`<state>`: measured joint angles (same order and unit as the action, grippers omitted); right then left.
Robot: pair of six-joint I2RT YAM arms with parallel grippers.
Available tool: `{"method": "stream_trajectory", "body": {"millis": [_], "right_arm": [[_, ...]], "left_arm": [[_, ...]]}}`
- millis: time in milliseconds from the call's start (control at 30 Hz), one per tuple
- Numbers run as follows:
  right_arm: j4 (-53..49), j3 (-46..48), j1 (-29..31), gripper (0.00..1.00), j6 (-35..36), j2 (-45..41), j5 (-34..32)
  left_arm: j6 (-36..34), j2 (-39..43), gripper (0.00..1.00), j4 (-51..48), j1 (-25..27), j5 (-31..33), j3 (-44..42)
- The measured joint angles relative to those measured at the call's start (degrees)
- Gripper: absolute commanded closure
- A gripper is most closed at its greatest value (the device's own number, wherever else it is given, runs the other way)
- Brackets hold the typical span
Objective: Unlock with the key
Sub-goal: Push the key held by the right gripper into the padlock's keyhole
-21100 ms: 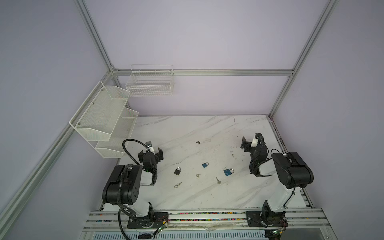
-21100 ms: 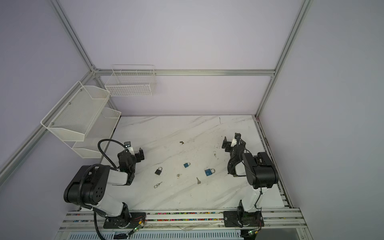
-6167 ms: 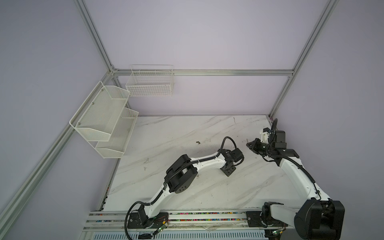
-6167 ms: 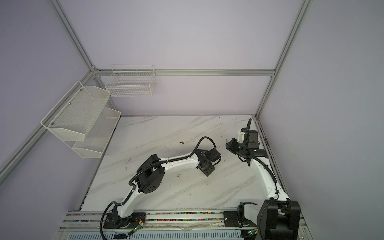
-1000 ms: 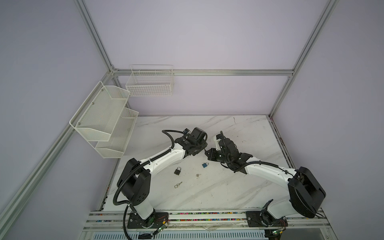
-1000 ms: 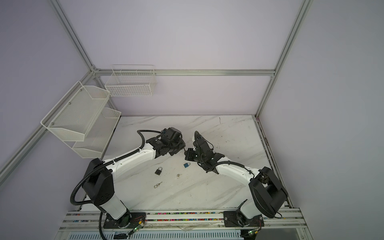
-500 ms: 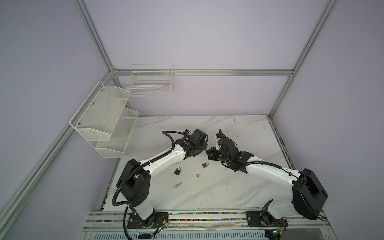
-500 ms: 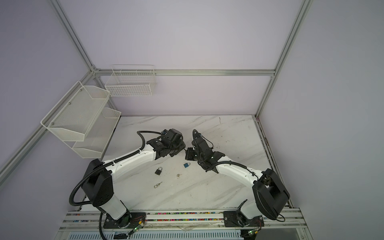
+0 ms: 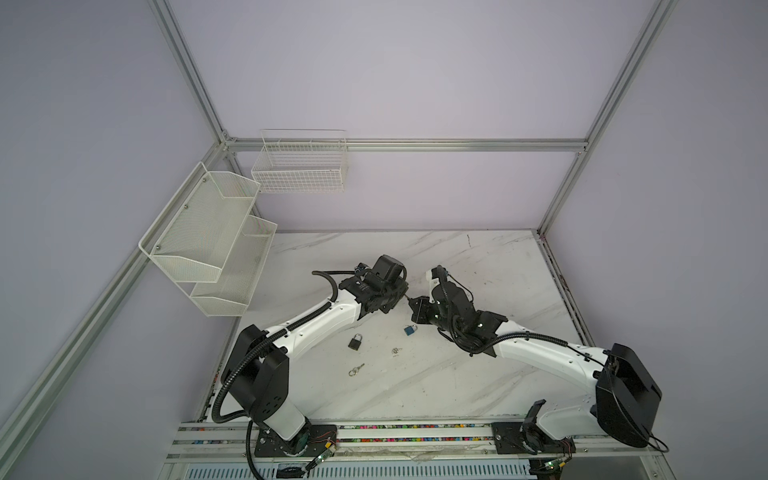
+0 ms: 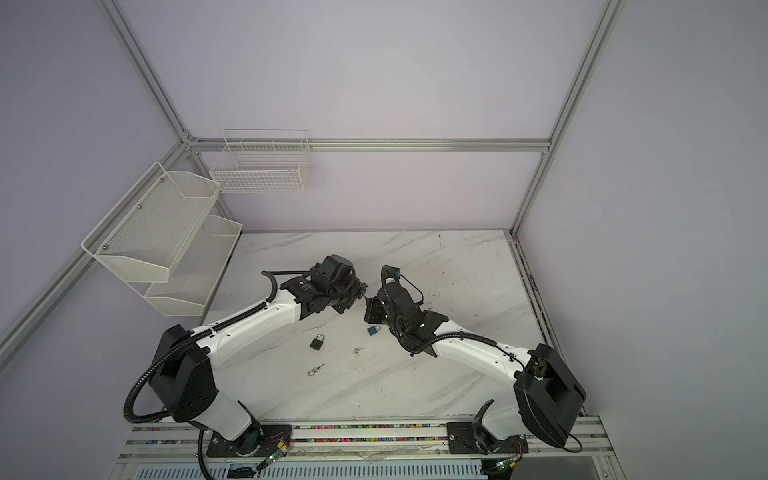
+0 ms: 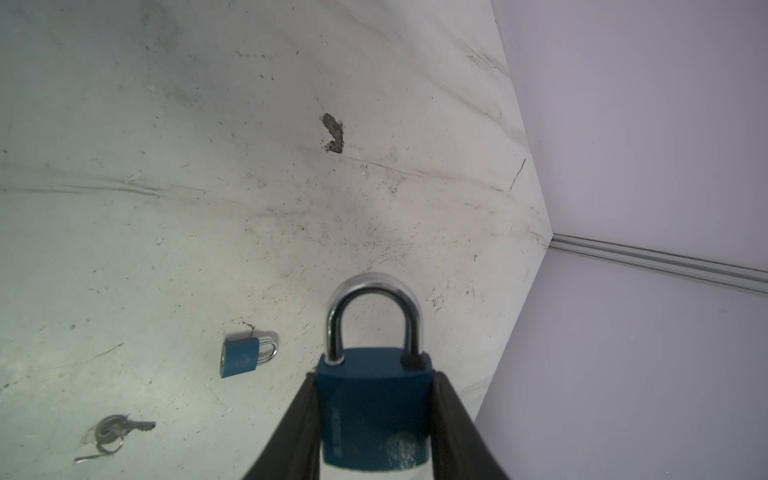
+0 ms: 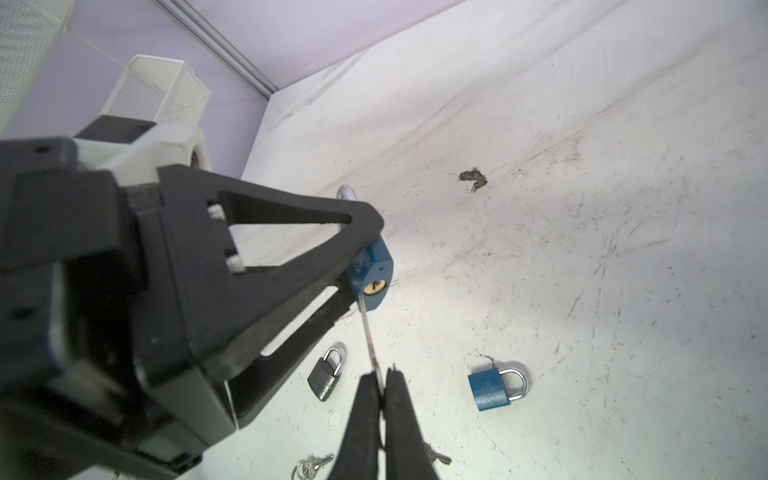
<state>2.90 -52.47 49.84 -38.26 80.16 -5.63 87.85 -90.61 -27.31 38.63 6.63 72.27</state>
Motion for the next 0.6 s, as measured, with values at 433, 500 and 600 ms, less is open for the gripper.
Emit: {"method": "stream_trajectory", "body": {"millis": [433, 500, 600], "right_arm": [[3.34, 1.05, 1.79, 1.0, 0.98, 0.09, -4.85], [3.5, 1.09, 1.77, 1.0, 1.55, 0.22, -3.41], [4.63, 1.09, 1.77, 1.0, 2.34, 0.31, -0.85]], "left_arm": [[4.72, 4.48, 0.91, -0.94, 0.0, 3.85, -2.21], [4.72, 4.48, 0.91, -1.05, 0.0, 4.31, -2.21], [4.72, 4.48, 0.91, -1.09, 0.0, 4.63, -2.21]]}}
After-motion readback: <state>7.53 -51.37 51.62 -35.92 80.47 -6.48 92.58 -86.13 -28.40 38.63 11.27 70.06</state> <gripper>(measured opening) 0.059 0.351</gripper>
